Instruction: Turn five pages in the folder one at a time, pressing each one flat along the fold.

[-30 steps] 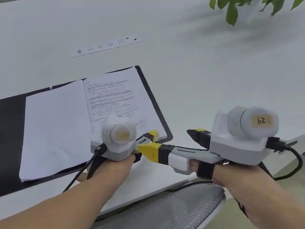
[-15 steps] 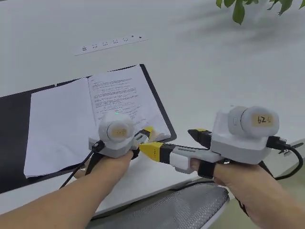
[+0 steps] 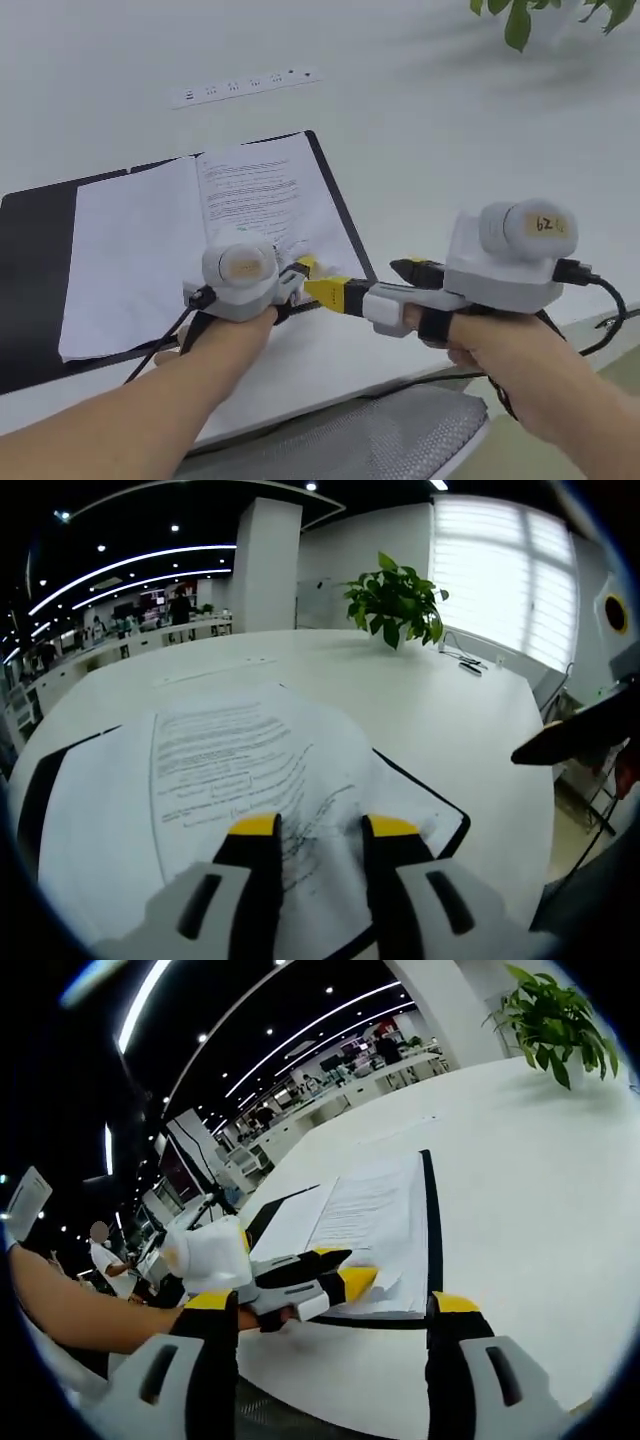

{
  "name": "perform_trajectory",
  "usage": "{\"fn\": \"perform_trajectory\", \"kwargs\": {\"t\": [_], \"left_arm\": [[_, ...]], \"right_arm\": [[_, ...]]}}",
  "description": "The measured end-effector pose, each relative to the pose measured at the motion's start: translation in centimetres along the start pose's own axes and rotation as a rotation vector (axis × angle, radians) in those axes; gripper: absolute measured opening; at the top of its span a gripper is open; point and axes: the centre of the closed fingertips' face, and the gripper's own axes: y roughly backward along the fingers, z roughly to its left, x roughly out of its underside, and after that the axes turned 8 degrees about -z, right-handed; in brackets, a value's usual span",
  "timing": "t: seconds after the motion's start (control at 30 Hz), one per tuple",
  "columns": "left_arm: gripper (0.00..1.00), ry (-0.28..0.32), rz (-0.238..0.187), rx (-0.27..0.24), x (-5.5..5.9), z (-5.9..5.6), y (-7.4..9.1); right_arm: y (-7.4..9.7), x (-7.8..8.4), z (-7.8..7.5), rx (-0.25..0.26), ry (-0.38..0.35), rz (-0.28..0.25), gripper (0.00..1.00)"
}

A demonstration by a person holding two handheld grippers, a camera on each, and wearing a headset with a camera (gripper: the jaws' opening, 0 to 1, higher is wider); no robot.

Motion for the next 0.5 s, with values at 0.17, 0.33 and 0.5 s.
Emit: {"fn": "perform_trajectory", "kwargs": {"t": [0.17, 0.33, 0.5], "left_arm": [[0.32, 0.002, -0.006, -0.001, 0.0, 0.0, 0.0], [0.32, 0.005, -0.007, -0.001, -0.1, 0.1, 0.0], [0.32, 0.01, -0.008, -0.004, -0.1, 0.1, 0.0]], "right_arm": [[-2.6, -0.3, 0.0, -0.057, -0.09, 0.011, 0.68], [-4.2, 0.7, -0.6, -0.042, -0.19, 0.042, 0.61], [-5.0, 1.4, -1.2, -0.013, -0.248, 0.047, 0.57]]}}
